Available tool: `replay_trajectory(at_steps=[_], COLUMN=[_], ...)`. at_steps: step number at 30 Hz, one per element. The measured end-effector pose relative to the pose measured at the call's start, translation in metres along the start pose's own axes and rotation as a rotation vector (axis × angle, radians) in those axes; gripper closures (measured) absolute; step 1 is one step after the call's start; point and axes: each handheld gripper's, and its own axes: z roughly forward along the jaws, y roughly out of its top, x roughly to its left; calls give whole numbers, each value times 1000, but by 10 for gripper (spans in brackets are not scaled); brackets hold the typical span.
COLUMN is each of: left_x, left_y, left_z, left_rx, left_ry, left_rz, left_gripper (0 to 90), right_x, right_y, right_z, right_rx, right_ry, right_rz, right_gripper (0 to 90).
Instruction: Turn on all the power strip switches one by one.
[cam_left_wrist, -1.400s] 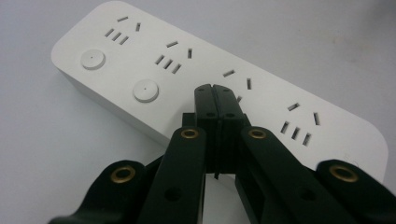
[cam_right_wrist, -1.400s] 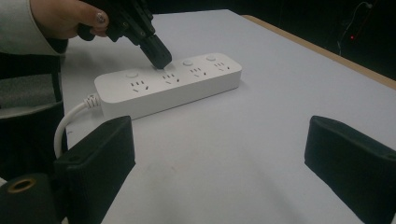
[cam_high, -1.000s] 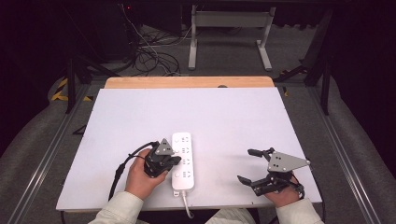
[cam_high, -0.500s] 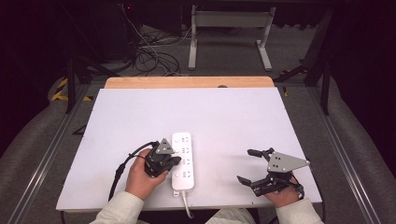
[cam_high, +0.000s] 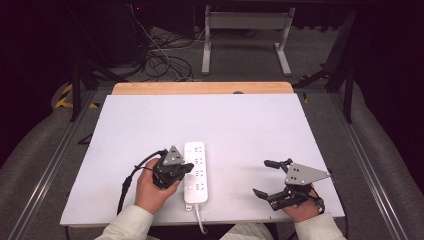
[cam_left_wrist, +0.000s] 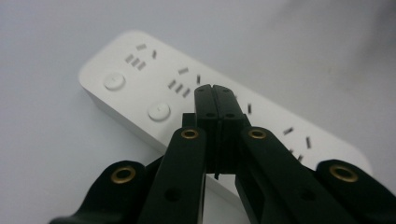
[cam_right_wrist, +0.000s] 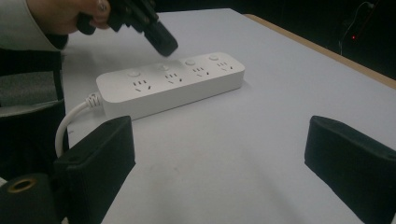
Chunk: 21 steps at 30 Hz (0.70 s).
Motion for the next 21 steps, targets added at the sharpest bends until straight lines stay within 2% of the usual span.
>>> replay_trajectory(at_steps=[5, 8, 12, 16, 21], left_x=[6, 8, 9, 16, 18], left_y=[5, 4, 4, 1, 0], left_z=[-5, 1, 6, 20, 25], left_rx=[-21, -3, -3, 9, 18], left_ry=[-2, -4, -7, -2, 8], left_rz=[-3, -5, -12, -27, -32], left_gripper=[900, 900, 900, 900, 900], right_x=[-1, -1, -1, -1, -2], right_y=[0, 0, -1, -1, -1], right_z=[1, 1, 1, 0, 0], right_rx=[2, 1, 1, 0, 2], right_ry=[1, 0, 1, 2, 2], right_rz=[5, 5, 6, 4, 4], right_gripper=[88, 88, 88, 88, 88])
